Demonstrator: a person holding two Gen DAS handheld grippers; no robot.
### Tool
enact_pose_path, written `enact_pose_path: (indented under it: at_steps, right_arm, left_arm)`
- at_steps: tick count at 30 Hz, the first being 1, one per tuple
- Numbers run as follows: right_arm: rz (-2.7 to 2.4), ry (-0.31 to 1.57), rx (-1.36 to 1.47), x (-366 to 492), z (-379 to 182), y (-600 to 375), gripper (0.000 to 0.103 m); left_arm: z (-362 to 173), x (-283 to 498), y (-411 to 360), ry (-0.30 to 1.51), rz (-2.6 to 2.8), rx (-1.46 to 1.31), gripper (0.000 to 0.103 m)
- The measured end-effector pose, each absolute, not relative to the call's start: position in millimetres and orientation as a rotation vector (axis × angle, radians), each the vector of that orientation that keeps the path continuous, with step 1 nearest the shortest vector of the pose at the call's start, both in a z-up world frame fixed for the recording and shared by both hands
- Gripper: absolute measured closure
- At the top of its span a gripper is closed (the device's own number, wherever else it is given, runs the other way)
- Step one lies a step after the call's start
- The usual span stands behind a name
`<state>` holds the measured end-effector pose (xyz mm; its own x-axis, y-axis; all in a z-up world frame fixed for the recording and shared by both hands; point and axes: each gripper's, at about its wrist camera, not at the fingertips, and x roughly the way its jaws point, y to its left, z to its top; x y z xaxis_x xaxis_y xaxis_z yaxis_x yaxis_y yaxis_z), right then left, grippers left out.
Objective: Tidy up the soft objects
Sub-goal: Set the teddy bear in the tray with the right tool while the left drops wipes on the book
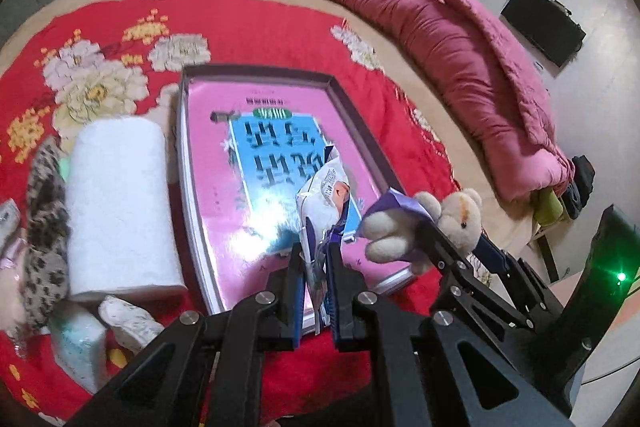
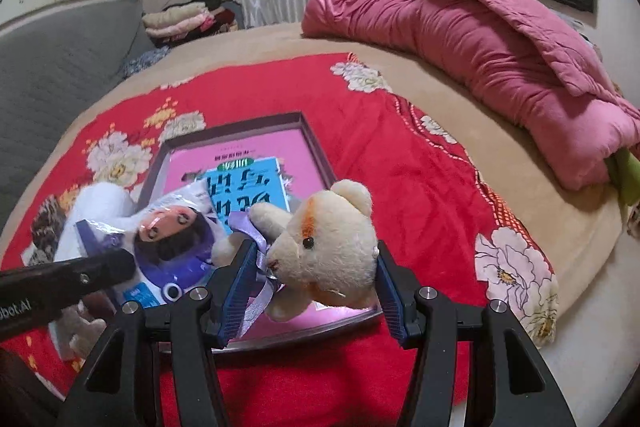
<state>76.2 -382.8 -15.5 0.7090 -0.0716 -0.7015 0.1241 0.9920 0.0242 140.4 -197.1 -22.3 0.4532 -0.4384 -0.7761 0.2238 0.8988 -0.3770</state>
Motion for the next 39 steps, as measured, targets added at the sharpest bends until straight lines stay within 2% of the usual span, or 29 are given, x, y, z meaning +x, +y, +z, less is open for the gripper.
enact_pose_path:
  at_steps: [8, 24, 30, 32, 39]
  right_arm:
    - [-0.132, 0.836, 0.054, 92.7, -30.9, -385.3, 0.045]
    - [-0.125, 0.897, 0.046, 105.9, -45.3, -386.3, 0.042]
    - [-0.151, 0.904, 0.048, 106.9, -47.7, -389.1, 0.035]
    - [-0.155, 0.894, 0.055, 105.5, -46.3, -391.3, 0.028]
    - [-0.196, 0.798, 0.06, 89.8, -30.5, -395.8, 0.027]
  left_arm:
    - [-47.4, 147.3, -201.5, 1.106, -0.408, -0.242, 0.093]
    - [-59.3, 149.1, -197.3, 1.151, -0.405, -0.262, 0.093]
    - [-58.3, 148.0, -196.3, 1.167, -0.407, -0.265, 0.093]
    - [-58.5, 147.9, -196.6, 1.167, -0.403, -0.26, 0.093]
    - [-58.5, 149.7, -197.7, 1.167, -0.398, -0.248, 0.093]
